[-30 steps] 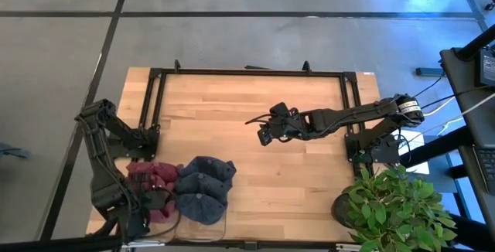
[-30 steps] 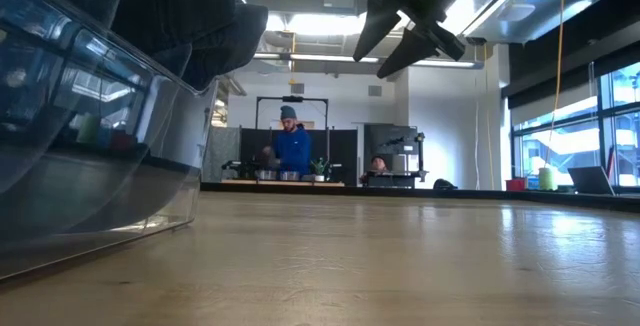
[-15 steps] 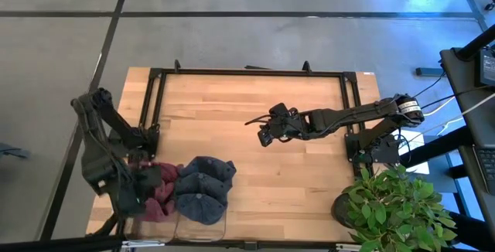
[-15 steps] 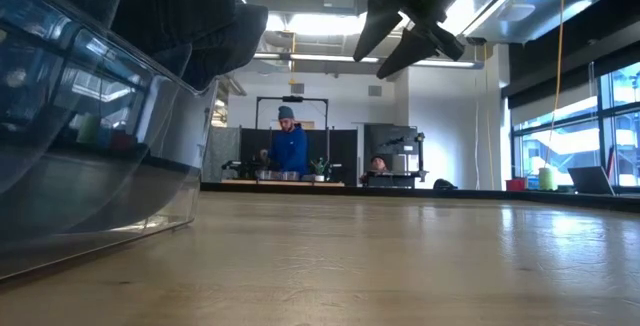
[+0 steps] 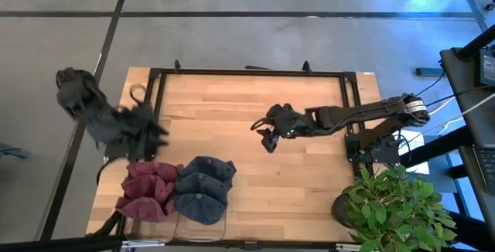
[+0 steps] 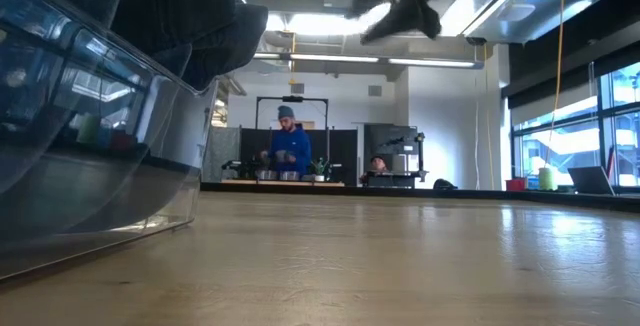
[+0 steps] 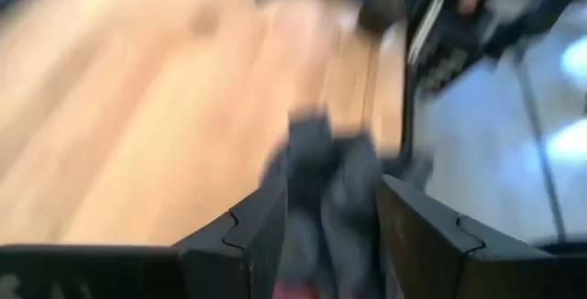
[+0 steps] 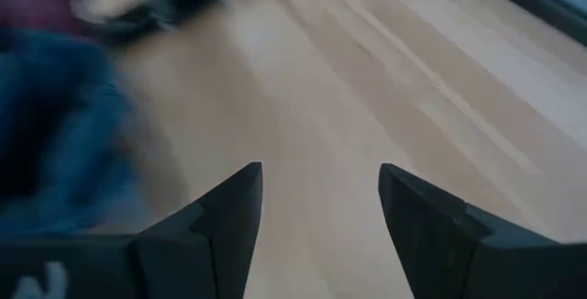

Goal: Pick & Place hat
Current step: Return to Home Position

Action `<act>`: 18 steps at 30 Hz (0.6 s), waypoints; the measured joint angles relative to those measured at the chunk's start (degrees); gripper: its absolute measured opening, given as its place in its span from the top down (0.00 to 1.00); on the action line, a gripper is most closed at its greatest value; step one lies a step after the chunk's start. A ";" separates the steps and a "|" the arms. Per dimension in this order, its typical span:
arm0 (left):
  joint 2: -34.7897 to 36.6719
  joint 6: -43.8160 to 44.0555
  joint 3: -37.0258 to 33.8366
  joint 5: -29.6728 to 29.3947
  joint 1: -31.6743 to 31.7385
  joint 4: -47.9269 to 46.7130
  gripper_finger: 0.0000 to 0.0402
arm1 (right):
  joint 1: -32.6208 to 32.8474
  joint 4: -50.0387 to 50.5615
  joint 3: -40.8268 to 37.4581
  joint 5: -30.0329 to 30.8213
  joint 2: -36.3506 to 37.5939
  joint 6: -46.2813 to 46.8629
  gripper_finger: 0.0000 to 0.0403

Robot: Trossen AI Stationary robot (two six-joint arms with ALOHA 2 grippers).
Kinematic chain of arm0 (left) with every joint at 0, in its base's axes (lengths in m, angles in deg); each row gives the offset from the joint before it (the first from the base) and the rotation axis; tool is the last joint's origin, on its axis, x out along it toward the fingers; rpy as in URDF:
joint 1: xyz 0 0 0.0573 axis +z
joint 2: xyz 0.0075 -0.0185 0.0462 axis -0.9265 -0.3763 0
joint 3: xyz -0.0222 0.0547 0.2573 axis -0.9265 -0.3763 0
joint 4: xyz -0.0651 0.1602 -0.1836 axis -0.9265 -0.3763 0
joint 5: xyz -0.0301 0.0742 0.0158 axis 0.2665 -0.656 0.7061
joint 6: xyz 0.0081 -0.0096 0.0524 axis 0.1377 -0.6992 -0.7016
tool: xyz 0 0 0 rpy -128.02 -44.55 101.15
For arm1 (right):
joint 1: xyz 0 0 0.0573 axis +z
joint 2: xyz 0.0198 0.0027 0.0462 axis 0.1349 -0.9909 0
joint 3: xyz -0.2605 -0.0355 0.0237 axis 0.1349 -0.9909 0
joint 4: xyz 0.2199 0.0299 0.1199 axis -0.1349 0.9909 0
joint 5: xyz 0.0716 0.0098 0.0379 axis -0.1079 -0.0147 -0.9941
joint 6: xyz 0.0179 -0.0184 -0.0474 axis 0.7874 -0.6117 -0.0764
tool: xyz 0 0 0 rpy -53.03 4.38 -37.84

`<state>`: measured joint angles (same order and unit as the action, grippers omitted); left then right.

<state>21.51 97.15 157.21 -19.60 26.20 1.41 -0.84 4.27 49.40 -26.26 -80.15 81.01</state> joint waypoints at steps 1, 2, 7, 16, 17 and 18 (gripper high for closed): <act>1.21 -3.14 0.02 -0.92 1.81 2.25 0.59 | -0.19 -1.57 0.02 -1.55 0.66 -1.49 0.45; 2.29 -6.32 0.02 -1.93 3.58 4.31 0.59 | -0.44 -2.80 0.02 -2.80 1.47 -2.94 0.45; 5.92 -20.50 0.02 -7.81 10.64 12.73 0.59 | -1.24 -4.59 0.02 -5.10 6.25 -9.45 0.45; 14.36 -35.04 -17.07 -11.48 13.47 34.37 0.59 | 0.86 -9.58 -11.65 -4.78 18.99 -13.18 0.45; 16.07 -35.08 -20.17 -11.40 13.47 36.39 0.59 | 1.32 -11.82 -14.32 -5.04 20.93 -13.16 0.45; 17.94 -35.06 -23.16 -11.35 13.47 38.33 0.59 | 1.56 -14.46 -17.05 -5.65 23.00 -13.22 0.45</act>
<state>39.45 62.08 134.05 -30.94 39.67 39.74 0.72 -10.20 32.35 -31.91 -57.14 67.79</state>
